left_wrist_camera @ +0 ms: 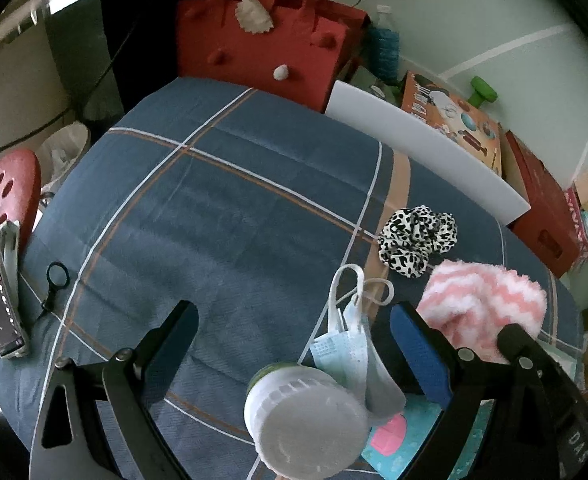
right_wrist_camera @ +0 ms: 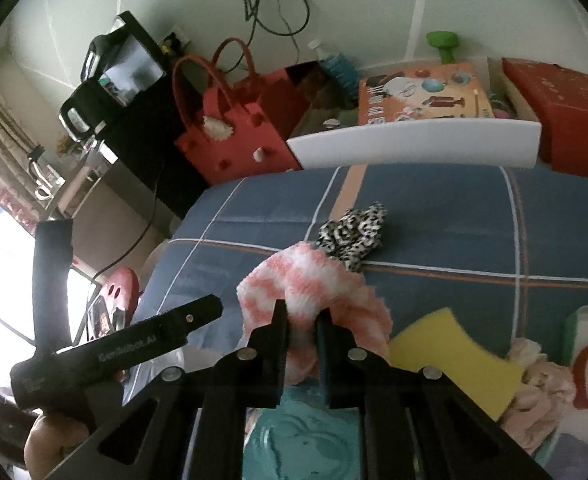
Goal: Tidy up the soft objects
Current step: 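Grasp the pink-white striped towel with the right tool and lift it, then grasp the blue face mask with the left tool while the right tool holds the towel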
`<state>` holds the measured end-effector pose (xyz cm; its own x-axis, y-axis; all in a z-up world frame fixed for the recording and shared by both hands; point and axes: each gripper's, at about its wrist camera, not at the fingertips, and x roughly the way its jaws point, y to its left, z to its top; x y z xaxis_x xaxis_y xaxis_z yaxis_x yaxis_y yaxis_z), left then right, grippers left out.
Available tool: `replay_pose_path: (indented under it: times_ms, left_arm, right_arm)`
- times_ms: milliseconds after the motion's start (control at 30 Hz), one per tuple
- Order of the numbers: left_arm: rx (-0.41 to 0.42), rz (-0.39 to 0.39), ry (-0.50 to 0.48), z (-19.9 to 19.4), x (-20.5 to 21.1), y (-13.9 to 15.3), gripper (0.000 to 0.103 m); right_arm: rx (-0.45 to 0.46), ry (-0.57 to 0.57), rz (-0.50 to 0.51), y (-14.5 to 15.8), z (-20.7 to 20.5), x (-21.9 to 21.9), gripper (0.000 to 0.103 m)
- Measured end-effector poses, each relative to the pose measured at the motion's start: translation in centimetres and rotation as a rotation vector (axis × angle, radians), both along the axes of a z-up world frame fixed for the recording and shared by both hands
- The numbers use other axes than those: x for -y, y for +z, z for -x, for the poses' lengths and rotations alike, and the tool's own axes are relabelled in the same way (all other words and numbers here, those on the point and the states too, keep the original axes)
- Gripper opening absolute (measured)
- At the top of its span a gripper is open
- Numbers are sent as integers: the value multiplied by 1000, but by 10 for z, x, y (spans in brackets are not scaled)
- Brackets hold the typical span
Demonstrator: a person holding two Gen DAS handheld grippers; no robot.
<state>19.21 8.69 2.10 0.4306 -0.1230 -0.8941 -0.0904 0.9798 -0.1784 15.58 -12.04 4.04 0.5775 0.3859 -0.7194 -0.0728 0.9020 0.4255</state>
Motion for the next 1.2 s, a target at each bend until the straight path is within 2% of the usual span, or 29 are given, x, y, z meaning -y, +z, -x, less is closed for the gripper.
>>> replay_pose_path:
  times_ms: [333, 733, 967, 1200]
  left_arm:
    - [19, -49, -32, 1, 17, 8, 97]
    - [16, -83, -55, 0, 30, 8, 97]
    - [24, -115, -104, -2, 46, 8, 95]
    - [24, -162, -169, -6, 63, 5, 77]
  right_arm:
    - [31, -55, 38, 15, 8, 21, 14]
    - [49, -144, 42, 29, 14, 58, 14]
    - [65, -175, 34, 35, 18, 72, 14]
    - [63, -173, 15, 34, 18, 77, 14]
